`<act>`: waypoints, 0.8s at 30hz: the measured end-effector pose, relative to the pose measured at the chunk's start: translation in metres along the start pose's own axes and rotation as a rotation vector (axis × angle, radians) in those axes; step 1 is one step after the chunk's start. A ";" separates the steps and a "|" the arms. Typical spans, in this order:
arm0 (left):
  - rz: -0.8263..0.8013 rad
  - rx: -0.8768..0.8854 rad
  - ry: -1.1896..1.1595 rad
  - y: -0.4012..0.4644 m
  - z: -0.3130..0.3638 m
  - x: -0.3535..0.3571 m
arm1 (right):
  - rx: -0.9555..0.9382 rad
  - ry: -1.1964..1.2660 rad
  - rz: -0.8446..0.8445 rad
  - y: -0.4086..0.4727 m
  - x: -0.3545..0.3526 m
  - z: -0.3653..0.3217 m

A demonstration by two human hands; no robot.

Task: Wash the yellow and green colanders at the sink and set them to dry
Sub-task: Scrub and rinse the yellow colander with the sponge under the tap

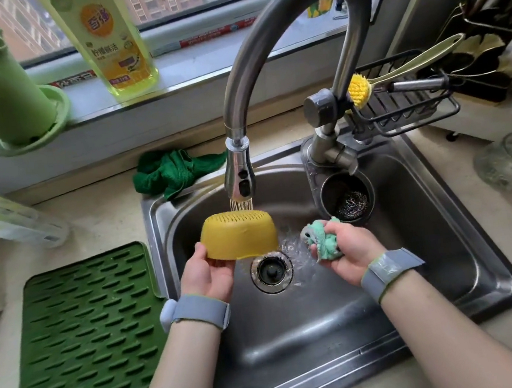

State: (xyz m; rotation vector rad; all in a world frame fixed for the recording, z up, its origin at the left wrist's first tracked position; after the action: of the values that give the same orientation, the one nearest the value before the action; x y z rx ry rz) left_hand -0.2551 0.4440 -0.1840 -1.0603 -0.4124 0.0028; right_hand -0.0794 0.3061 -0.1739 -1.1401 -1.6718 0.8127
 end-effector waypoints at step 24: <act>-0.187 -0.039 0.136 -0.009 -0.004 0.008 | -0.164 -0.218 -0.034 0.003 0.011 -0.023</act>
State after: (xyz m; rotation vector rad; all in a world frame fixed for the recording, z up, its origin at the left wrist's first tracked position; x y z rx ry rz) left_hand -0.2478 0.4375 -0.1752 -1.0504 -0.3881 -0.2431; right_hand -0.0584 0.3180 -0.1651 -1.1634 -1.9628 0.8132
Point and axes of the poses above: each hand's wrist, its own y-axis towards the middle knuckle, its own x-axis out of the palm, z = x × y, the point moved 9 cm from there along y, towards the middle knuckle, and after that the axes turned 12 degrees about y, right-handed, at the moved point
